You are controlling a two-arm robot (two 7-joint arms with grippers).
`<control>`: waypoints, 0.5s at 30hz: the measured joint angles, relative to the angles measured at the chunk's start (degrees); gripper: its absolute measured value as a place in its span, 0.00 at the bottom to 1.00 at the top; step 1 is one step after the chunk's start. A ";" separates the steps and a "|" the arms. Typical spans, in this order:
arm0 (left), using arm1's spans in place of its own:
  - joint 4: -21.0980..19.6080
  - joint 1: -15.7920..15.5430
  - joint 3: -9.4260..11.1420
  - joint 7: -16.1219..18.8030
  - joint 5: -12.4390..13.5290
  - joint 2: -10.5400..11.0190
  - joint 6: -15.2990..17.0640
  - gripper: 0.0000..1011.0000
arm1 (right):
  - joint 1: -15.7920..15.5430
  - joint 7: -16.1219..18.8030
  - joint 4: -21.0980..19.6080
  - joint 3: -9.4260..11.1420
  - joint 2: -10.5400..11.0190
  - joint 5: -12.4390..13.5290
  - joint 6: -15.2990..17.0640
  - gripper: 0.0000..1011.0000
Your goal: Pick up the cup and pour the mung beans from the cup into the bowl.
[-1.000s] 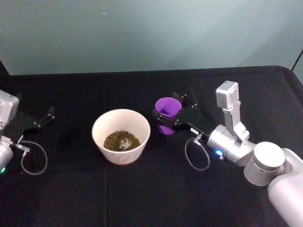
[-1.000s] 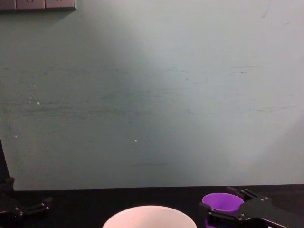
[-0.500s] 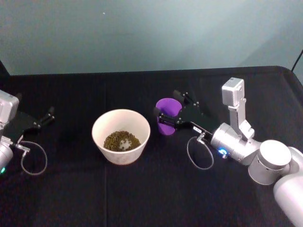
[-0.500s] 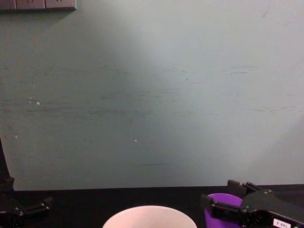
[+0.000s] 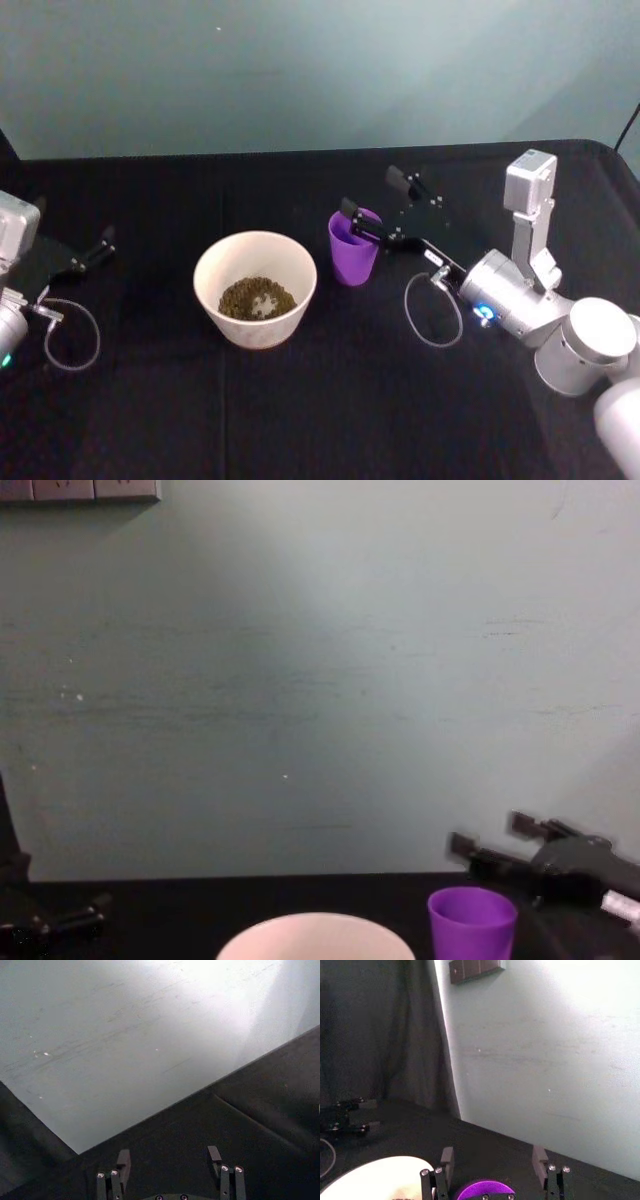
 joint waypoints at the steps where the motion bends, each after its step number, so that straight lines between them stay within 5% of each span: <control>1: 0.08 0.01 -0.02 0.02 -0.02 0.10 0.06 0.99 | 0.00 0.00 0.00 0.00 0.00 0.00 0.00 0.99; 15: 0.05 0.02 -0.01 0.02 -0.02 0.01 0.00 0.99 | -8.14 -14.69 -9.40 6.35 -1.17 -4.63 1.03 0.99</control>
